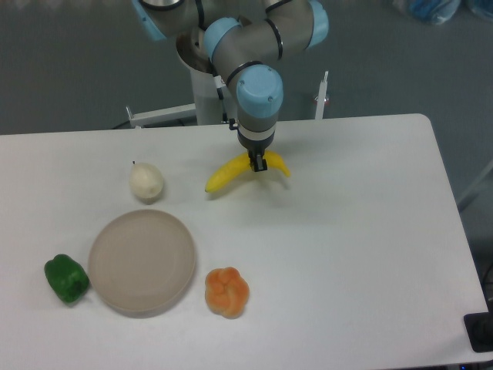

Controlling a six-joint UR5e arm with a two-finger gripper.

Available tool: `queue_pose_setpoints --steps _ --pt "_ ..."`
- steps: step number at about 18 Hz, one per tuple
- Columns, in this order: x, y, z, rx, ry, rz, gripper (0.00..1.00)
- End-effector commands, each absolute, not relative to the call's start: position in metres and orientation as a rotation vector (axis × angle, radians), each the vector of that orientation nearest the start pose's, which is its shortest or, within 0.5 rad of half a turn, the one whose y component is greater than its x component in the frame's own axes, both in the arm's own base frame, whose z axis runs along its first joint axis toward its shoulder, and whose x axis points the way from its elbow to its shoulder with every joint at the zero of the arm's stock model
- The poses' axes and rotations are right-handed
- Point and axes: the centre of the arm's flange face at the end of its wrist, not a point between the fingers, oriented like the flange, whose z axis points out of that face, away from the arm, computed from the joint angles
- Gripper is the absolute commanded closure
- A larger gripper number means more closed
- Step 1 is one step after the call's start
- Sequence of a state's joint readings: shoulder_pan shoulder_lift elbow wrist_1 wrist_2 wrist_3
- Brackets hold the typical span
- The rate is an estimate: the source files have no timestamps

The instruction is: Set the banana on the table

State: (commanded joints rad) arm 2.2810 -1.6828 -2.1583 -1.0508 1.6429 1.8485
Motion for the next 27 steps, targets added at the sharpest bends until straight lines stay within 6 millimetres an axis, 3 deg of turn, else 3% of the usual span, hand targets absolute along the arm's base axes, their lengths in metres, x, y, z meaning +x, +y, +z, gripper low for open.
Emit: queue_pose_setpoints --steps 2,4,8,12,15,19,23,26,27 --pt "-0.180 0.410 0.214 -2.750 1.732 -0.238 0.83" --pt "-0.176 0.416 0.209 -2.728 1.771 -0.249 0.53" --pt "-0.180 0.423 0.215 -2.724 1.768 -0.223 0.14" --pt "-0.195 0.436 0.236 -2.726 1.742 -0.138 0.00" --pt "-0.239 0.443 0.267 -2.761 1.637 -0.032 0.00" --pt "-0.345 0.461 0.291 -2.818 1.473 0.104 0.00" --pt "-0.428 0.511 0.290 -2.835 1.382 0.195 0.00" --pt "-0.452 0.538 0.275 -2.880 1.267 0.205 0.00" --pt "-0.470 0.548 0.270 -2.885 1.245 0.219 0.00"
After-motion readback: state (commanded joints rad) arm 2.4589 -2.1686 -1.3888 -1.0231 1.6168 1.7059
